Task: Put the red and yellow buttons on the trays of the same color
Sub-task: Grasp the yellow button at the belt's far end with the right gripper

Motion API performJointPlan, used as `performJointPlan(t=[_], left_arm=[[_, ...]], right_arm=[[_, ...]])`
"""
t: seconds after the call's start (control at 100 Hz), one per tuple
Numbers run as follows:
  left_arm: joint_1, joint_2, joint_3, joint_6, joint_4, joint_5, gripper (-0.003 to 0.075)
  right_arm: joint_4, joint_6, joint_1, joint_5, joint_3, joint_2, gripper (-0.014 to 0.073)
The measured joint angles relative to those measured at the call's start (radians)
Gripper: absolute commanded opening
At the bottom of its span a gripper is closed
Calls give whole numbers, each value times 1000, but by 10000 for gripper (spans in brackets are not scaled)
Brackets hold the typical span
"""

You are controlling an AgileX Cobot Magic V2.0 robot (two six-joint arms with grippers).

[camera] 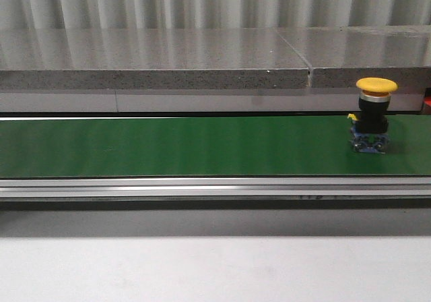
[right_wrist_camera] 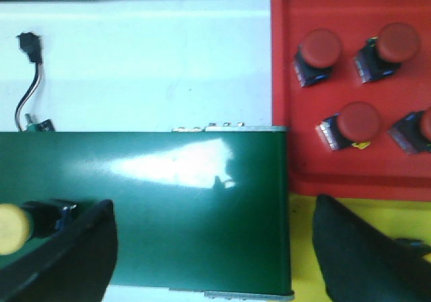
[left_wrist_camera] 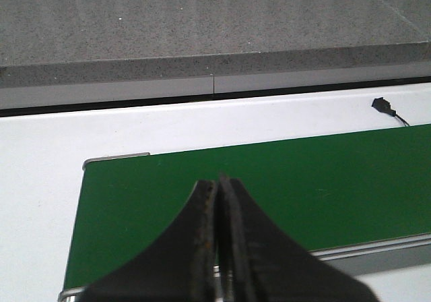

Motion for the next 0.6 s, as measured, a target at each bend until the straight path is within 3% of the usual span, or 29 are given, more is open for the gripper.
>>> performJointPlan(t=[0.3,0.6], left_arm=[[0,0,0,0,0,0,-20],[0,0,0,0,0,0,-20]], right_arm=[[85,-154,4,-37,282,-98,594],[95,-224,152,-156,448,-101,594]])
